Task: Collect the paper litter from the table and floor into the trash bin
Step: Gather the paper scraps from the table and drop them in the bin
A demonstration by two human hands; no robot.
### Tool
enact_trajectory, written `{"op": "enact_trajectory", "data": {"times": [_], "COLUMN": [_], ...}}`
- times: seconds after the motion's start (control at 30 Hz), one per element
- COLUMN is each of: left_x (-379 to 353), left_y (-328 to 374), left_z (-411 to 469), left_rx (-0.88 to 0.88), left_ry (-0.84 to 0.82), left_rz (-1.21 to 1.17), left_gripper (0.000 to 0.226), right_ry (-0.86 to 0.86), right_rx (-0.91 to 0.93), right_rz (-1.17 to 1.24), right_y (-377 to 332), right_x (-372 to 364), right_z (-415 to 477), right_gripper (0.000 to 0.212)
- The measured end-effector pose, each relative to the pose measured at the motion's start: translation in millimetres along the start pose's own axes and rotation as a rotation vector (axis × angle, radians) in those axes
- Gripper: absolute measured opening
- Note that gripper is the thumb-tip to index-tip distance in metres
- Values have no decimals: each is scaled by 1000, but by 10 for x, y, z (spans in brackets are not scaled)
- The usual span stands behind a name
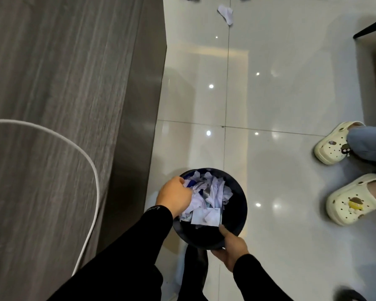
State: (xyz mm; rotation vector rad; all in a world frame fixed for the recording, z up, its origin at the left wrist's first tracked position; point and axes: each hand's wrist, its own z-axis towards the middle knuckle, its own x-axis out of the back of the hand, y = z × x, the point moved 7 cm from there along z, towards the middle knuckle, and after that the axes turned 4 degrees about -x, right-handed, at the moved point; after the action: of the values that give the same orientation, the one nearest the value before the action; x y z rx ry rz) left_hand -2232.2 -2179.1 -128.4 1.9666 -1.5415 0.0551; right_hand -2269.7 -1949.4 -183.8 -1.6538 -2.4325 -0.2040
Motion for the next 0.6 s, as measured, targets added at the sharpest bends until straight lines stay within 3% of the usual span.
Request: {"op": "enact_trajectory", "data": {"times": [0.07, 0.3, 0.5, 0.6], "left_x": [20, 411, 1380, 2180], "left_y": [-5, 473, 1520, 2165], "left_z": [69, 10, -740, -1431], "left_rx": [-33, -185, -371, -456], "left_ry": [33, 160, 380, 546], "left_rz": [-49, -142, -340, -529], "left_gripper": [38, 37, 32, 25], "right_ry": [-41, -108, -244, -250], "right_rx": [-25, 104, 228, 328], "right_rz": [114, 90, 53, -2], "right_y": [69, -178, -840, -1352], "right_x": [-50, -98, -30, 60], "right_z": [128, -170, -1557, -2567], "right_gripper": [31, 33, 32, 20]}}
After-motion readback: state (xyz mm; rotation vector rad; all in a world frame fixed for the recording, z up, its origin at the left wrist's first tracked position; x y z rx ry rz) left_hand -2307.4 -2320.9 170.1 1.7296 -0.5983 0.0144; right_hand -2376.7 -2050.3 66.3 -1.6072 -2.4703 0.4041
